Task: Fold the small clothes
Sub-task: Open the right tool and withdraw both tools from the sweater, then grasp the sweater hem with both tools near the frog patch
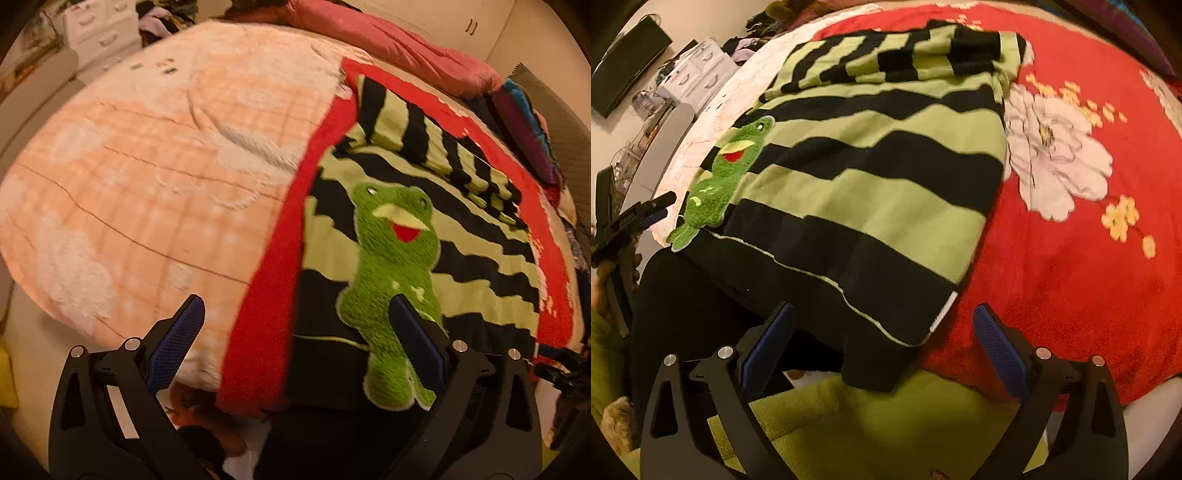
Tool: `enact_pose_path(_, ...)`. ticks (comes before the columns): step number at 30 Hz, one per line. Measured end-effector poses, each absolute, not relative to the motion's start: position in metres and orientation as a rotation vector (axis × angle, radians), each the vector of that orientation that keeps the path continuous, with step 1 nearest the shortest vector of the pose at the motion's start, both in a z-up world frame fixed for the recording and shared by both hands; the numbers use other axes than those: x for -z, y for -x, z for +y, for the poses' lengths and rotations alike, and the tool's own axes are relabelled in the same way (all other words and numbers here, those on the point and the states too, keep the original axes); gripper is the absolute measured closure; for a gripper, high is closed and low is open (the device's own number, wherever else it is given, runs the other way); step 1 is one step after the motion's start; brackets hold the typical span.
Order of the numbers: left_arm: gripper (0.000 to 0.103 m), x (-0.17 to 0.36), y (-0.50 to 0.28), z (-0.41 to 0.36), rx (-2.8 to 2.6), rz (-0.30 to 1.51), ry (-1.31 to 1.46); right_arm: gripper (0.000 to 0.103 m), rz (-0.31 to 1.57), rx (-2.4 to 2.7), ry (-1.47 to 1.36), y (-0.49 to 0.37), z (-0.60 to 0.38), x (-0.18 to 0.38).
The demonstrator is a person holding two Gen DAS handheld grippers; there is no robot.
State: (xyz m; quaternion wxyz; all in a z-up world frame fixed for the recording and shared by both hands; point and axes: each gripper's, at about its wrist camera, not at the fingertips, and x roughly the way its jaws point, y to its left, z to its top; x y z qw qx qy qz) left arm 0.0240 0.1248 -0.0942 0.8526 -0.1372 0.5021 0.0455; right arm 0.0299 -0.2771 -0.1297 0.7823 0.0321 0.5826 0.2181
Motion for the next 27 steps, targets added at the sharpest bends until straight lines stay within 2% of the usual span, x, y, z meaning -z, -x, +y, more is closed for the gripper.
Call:
enact_pose_path(3,0.014,0.104,-0.024,0.125,-0.077,1.075,0.318,0.007,1.282,-0.474,-0.089,-0.031,-0.279,0.135)
enact_pose_path(5,0.03,0.111,-0.025,0.123,-0.049,1.092,0.341,0.007,1.301,-0.489,-0.103,-0.03,-0.278,0.139)
enact_pose_path(6,0.033,0.115,-0.025,0.121,-0.033,1.103,0.351,0.007,1.315,-0.497,-0.107,-0.03,-0.278,0.142)
enact_pose_path(7,0.041,0.117,-0.025,0.119,-0.023,1.109,0.354,0.009,1.324,-0.505,-0.11,-0.03,-0.276,0.144)
enact_pose_path(8,0.048,0.118,-0.026,0.117,-0.011,1.111,0.353,0.014,1.334,-0.516,-0.117,-0.03,-0.275,0.147)
enact_pose_path(9,0.051,0.117,-0.026,0.116,0.005,1.111,0.355,0.027,1.345,-0.527,-0.126,-0.03,-0.273,0.15)
enact_pose_path(11,0.062,0.117,-0.026,0.114,0.029,1.115,0.359,0.035,1.369,-0.521,-0.122,-0.03,-0.272,0.156)
enact_pose_path(13,0.062,0.118,-0.027,0.112,0.028,1.122,0.348,0.054,1.355,-0.526,-0.13,-0.03,-0.275,0.153)
enact_pose_path(15,0.062,0.119,-0.027,0.113,0.029,1.128,0.356,0.061,1.336,-0.539,-0.141,-0.029,-0.278,0.148)
enact_pose_path(17,0.062,0.121,-0.028,0.115,0.03,1.136,0.369,0.061,1.338,-0.542,-0.14,-0.029,-0.279,0.148)
enact_pose_path(20,0.06,0.122,-0.028,0.116,0.032,1.146,0.377,0.053,1.383,-0.521,-0.146,-0.031,-0.28,0.156)
enact_pose_path(27,0.055,0.128,-0.029,0.123,0.038,1.164,0.445,0.049,1.456,-0.546,-0.215,-0.031,-0.28,0.173)
